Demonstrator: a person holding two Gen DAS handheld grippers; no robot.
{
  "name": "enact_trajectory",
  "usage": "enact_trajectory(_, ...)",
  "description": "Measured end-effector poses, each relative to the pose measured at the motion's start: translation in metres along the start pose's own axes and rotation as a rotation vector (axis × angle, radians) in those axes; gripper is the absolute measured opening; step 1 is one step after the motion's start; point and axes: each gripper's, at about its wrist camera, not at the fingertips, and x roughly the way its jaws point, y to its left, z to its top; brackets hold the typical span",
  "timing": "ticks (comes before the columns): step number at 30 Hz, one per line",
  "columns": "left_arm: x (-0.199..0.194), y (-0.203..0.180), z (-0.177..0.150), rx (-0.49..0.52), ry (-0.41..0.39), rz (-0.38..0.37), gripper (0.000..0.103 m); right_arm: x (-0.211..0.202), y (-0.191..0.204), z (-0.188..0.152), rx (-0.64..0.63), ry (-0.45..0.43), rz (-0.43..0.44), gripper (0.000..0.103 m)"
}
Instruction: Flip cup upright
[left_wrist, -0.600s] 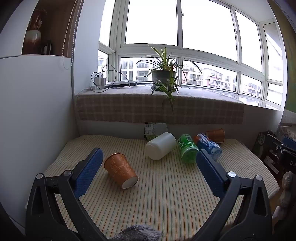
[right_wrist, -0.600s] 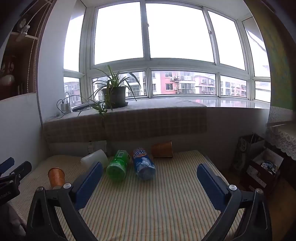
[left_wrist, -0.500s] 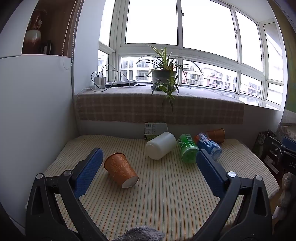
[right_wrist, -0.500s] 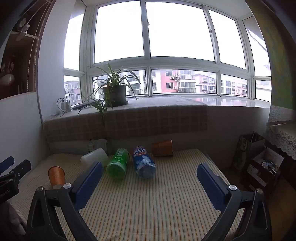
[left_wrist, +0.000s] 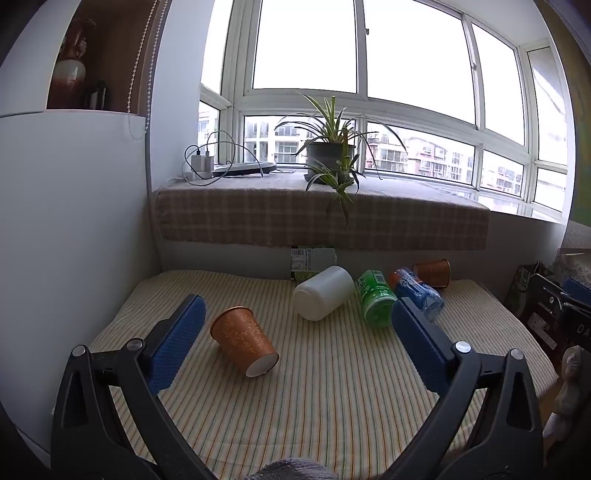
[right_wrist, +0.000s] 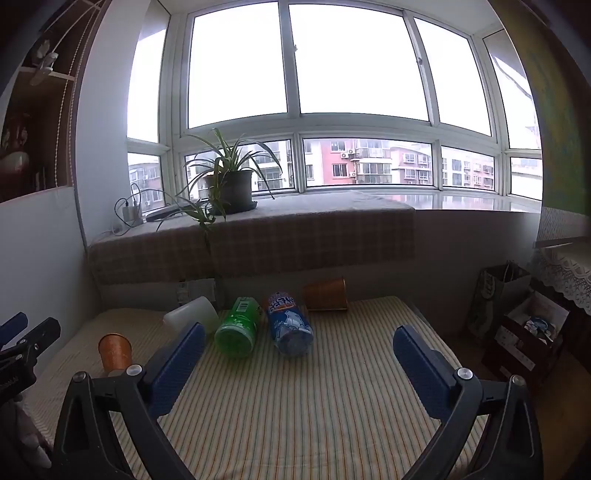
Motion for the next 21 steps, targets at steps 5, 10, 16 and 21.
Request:
enact_trajectory(5,-0.001,0.002,0.005,-0.006,-0.004,0.001,0.102,0.000,0.003,0.001,-0.008,-0.001,0.006,0.103)
enact_trajectory(10,-0.002,0.002,0.006,-0.008,-0.005,0.002,0.102,0.002,0.004,-0.002,-0.009,0.000,0.009,0.103)
enact_trajectory(16,-0.004,0.002,0.008,-0.008,-0.008,0.000,0.102,0.002,0.003,-0.002,-0.009,0.000,0.010,0.103)
enact_trajectory(21,-0.006,0.002,0.010,-0.008,-0.012,-0.003,0.102,0.002,0.003,-0.002,-0.008,0.000,0.009,0.103)
